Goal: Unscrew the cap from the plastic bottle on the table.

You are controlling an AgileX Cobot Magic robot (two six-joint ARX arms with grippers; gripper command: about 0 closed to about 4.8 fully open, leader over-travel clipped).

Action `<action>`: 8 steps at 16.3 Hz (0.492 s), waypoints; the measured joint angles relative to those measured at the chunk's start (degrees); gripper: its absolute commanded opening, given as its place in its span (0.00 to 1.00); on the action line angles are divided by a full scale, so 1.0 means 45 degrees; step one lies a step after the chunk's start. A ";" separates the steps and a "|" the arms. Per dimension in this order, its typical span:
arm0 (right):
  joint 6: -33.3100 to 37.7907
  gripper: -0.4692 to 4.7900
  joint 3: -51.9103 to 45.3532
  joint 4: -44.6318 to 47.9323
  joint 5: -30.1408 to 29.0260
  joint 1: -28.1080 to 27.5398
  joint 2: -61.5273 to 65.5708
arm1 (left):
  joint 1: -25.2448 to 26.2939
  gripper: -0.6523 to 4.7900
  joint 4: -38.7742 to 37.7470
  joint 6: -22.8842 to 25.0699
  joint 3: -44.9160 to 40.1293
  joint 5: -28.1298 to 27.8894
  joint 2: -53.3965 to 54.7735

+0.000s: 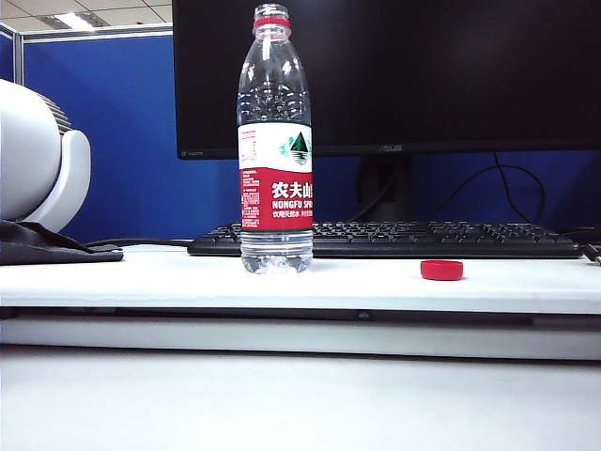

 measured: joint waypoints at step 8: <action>0.0005 0.09 0.0000 0.0049 -0.2186 -0.6028 -0.0005 | 0.0000 0.11 -0.0078 0.0000 0.0000 0.0000 0.0000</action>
